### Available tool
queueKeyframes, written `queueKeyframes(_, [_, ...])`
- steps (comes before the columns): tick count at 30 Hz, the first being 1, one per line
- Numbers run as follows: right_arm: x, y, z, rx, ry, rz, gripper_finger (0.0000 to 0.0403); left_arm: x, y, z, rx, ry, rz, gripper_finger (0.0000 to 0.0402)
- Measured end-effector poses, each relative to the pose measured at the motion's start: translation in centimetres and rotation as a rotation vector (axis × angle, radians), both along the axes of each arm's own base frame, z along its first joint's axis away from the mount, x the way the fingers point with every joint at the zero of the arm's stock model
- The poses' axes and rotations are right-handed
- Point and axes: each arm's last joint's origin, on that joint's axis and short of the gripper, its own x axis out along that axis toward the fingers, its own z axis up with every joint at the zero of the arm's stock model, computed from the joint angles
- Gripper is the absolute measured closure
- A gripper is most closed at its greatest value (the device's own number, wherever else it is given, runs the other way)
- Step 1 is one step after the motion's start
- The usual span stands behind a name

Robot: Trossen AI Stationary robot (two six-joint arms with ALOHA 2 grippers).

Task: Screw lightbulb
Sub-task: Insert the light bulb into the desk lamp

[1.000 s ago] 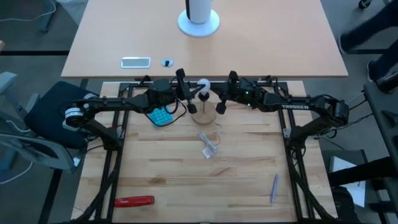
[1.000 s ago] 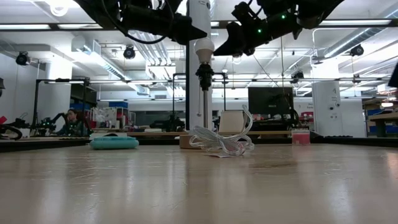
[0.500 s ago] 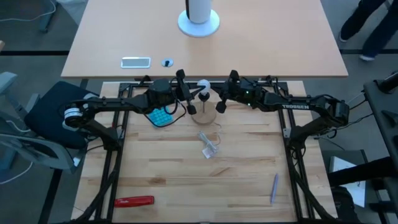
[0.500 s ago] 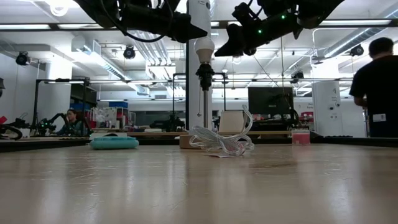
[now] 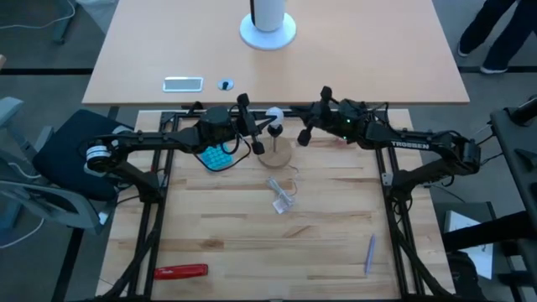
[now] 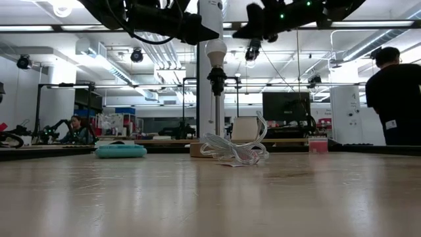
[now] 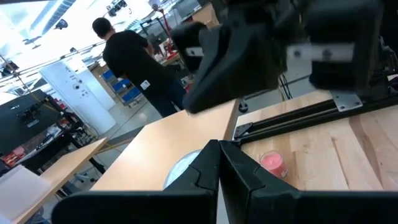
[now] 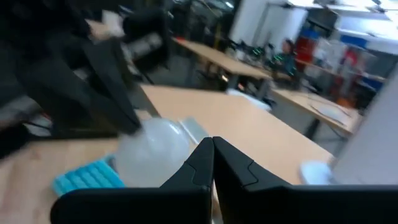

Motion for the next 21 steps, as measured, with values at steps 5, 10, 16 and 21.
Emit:
queueKeyframes(5, [1.1,-0.3,-0.2,0.007,0.001,0.034,0.0403,0.0,-0.1,0.0,-0.003,-0.002,-0.037,0.0401])
queueKeyframes(10, [2.2,-0.7,-0.4,0.012,0.024,0.035,0.0403,0.0,-0.1,0.0,-0.013,-0.005,-0.046,0.0401])
queueKeyframes(16, [2.5,-0.5,-0.1,0.028,0.009,0.087,0.0403,0.0,-0.1,0.0,-0.011,-0.007,-0.046,0.0401])
queueKeyframes(21, [2.4,-0.6,-0.2,0.037,0.012,0.071,0.0403,0.0,-0.1,0.1,-0.01,-0.008,-0.045,0.0401])
